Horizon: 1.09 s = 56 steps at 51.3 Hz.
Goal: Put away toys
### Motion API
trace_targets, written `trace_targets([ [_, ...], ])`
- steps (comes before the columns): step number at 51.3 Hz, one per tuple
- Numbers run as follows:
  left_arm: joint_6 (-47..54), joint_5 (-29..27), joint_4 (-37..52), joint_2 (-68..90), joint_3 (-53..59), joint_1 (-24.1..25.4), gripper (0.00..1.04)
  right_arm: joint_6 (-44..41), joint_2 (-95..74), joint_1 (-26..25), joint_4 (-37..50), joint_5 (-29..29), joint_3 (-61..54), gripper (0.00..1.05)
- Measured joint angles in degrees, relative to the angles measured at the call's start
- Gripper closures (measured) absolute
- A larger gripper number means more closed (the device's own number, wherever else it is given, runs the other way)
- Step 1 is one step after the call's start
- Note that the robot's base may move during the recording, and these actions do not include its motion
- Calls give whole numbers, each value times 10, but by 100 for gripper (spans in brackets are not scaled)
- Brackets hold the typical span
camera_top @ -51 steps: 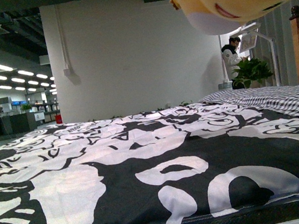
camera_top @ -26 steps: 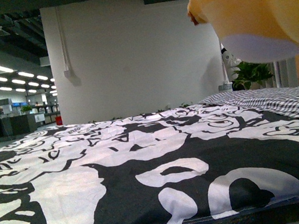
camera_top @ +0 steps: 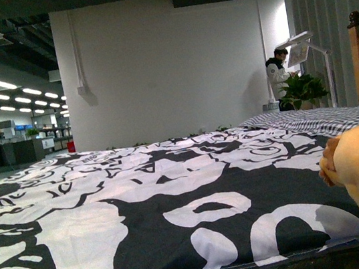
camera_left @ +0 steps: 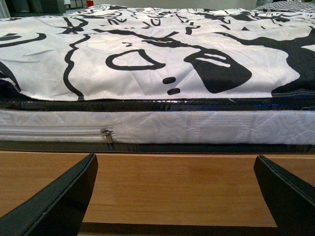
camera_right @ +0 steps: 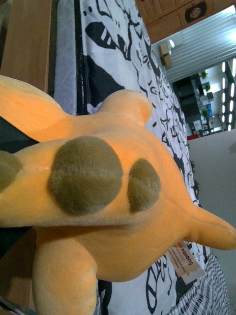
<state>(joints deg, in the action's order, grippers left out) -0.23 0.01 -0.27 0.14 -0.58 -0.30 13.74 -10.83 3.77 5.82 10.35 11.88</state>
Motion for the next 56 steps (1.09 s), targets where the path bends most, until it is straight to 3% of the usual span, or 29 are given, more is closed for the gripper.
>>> trace_targets([
  [6, 0, 0, 0, 0, 0, 0, 6, -47, 23, 92, 49, -102, -59, 97],
  [13, 0, 0, 0, 0, 0, 0, 6, -86, 34, 157, 85, -147, -111, 97],
  [56, 0, 0, 0, 0, 0, 1, 6, -101, 56, 158, 92, -167, -112, 97],
])
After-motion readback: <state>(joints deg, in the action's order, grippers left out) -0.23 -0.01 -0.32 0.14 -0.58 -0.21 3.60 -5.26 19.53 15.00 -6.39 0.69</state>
